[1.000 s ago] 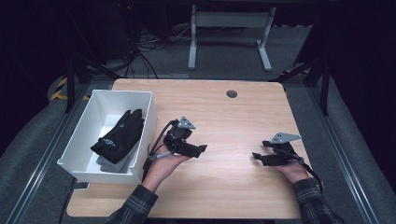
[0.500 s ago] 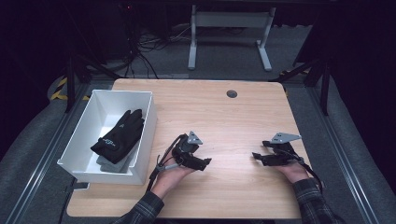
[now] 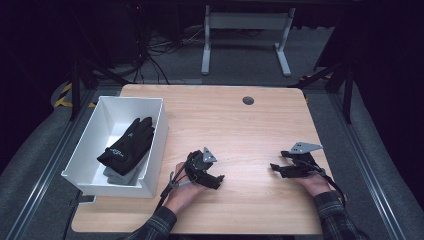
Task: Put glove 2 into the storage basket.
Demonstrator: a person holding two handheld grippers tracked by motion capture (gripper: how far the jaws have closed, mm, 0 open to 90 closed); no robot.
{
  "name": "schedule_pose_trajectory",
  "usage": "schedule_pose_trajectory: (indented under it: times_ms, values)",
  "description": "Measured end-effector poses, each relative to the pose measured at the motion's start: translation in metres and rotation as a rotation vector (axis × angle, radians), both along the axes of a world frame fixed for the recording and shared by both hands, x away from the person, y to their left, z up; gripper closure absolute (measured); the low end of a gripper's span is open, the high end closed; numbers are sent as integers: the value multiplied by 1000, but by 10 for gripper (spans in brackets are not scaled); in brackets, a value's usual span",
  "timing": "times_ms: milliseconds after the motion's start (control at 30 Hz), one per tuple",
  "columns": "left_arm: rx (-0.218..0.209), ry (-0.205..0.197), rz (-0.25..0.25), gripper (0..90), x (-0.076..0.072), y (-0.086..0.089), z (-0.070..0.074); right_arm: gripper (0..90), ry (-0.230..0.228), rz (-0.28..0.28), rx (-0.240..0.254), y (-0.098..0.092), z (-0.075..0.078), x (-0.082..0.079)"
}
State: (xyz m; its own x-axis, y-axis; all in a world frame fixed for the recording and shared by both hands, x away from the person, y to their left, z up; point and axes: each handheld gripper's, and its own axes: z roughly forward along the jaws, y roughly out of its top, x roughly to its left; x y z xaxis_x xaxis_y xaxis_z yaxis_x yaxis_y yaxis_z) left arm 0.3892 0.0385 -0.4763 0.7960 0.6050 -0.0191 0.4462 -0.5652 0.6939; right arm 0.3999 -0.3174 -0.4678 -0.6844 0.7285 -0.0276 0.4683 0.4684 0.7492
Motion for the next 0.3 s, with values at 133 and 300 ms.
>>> schedule_pose_trajectory:
  times_ms: [133, 300]
  values:
    - [0, 1, -2, 26, 0, 0, 0, 279, 0, 0, 0, 0, 0, 0]
    - [0, 1, -1, 26, 0, 0, 0, 262, 1, 1, -3, 0, 0, 0]
